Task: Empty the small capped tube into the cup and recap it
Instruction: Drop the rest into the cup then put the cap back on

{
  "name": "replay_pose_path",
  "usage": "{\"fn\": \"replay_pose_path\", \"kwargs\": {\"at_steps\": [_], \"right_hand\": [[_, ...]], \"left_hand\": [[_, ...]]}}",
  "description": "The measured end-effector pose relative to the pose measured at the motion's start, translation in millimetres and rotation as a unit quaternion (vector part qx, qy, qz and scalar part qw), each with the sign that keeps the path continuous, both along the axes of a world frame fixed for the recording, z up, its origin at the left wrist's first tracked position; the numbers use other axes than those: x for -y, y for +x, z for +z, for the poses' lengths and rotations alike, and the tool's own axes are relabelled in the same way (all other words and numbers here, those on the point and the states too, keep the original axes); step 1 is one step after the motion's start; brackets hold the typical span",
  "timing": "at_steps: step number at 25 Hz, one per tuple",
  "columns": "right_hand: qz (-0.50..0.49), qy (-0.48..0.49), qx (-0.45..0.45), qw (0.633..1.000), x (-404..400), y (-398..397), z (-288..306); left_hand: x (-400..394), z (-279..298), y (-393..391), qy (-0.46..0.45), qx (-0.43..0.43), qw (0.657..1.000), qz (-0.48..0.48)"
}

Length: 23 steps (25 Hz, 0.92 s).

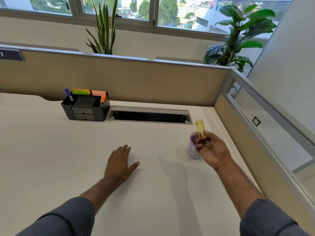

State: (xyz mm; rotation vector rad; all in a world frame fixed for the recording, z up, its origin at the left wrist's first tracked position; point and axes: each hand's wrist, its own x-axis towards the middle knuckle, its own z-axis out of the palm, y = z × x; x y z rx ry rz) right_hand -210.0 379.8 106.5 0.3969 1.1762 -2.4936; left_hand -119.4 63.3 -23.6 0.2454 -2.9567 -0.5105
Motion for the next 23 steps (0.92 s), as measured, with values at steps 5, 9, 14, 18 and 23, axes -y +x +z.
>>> {"fn": "replay_pose_path", "kwargs": {"at_steps": [5, 9, 14, 18, 23], "right_hand": [[0.041, -0.012, -0.055, 0.998, 26, 15, 5], [0.055, 0.020, -0.071, 0.996, 42, 26, 12], [0.078, 0.072, -0.088, 0.990, 63, 41, 18], [0.089, 0.111, -0.093, 0.986, 76, 52, 12], [0.117, 0.168, -0.097, 0.974, 85, 64, 7]], "left_hand": [[34, 5, 27, 0.005, 0.012, 0.997, 0.071], [48, -1, 46, 0.049, 0.032, 0.992, 0.111], [62, -4, 60, 0.094, 0.014, 0.990, 0.104], [56, 0, 57, 0.114, 0.023, 0.988, 0.101], [51, 7, 52, 0.237, -0.011, 0.960, 0.148]]}}
